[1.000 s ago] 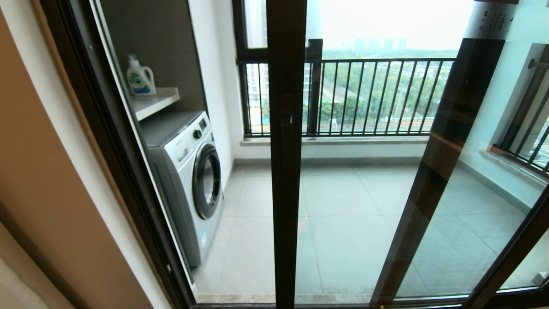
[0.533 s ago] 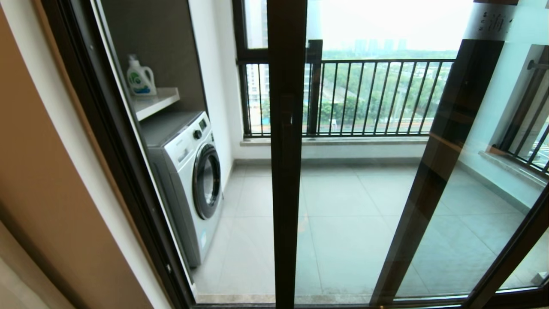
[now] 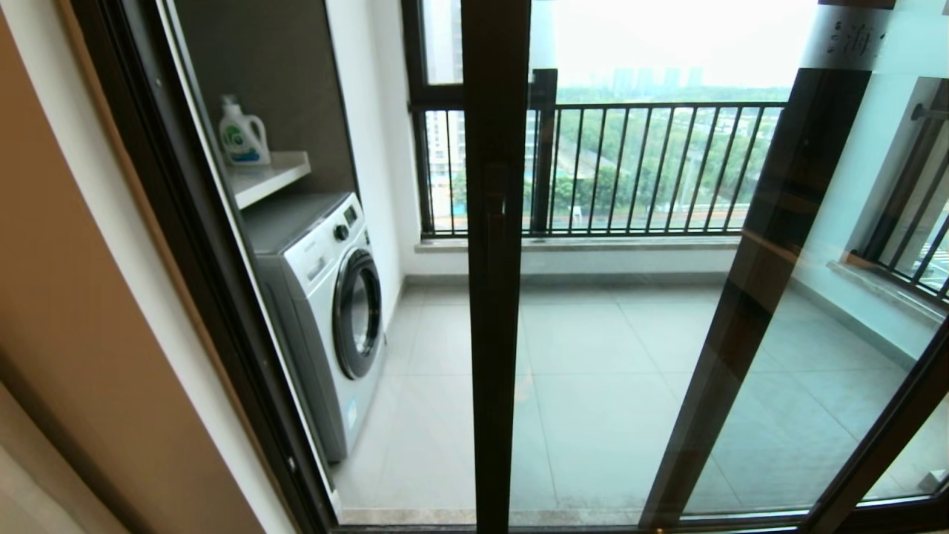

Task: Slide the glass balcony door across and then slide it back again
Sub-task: Close the slid door

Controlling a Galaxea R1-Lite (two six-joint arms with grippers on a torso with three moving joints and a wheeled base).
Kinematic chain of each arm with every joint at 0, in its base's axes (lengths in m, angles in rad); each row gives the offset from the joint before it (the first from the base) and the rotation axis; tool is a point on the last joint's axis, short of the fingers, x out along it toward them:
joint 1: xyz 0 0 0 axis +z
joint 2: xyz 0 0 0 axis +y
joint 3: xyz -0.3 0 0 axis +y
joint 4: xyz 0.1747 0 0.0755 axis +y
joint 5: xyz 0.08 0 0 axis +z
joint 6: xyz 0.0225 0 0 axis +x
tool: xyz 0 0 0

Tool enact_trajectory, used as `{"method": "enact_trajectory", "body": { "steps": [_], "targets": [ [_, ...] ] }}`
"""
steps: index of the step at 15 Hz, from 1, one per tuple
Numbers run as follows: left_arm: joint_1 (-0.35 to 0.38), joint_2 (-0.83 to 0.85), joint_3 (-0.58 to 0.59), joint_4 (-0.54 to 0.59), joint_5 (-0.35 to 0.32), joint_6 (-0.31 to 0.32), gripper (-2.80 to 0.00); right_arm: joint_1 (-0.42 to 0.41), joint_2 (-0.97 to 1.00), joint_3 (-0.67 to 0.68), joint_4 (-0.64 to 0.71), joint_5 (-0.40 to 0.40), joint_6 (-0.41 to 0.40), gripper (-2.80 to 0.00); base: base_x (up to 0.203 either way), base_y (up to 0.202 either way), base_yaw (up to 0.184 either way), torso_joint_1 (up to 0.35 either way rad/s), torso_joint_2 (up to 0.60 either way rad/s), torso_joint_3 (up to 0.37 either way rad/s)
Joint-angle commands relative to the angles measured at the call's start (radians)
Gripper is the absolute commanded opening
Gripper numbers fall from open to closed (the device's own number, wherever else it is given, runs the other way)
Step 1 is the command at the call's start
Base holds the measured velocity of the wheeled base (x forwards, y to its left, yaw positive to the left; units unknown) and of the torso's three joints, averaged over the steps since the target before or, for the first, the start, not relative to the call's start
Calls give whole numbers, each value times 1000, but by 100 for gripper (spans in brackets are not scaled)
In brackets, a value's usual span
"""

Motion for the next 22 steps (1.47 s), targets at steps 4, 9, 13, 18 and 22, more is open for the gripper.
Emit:
{"method": "enact_trajectory", "body": {
  "steps": [4, 9, 13, 18, 22],
  "targets": [
    [0, 2, 0, 0, 0, 0, -280, 0, 0, 623, -515, -12, -14, -280, 0, 0, 0, 0, 0, 0],
    [0, 2, 0, 0, 0, 0, -280, 1, -1, 773, -629, 54, 82, -280, 0, 0, 0, 0, 0, 0],
    [0, 2, 0, 0, 0, 0, -280, 2, -1, 774, -657, 59, 70, -280, 0, 0, 0, 0, 0, 0],
    [0, 2, 0, 0, 0, 0, -280, 2, -1, 776, -664, 42, 179, -280, 0, 0, 0, 0, 0, 0],
    [0, 2, 0, 0, 0, 0, -280, 2, -1, 776, -664, 42, 179, -280, 0, 0, 0, 0, 0, 0]
  ]
}}
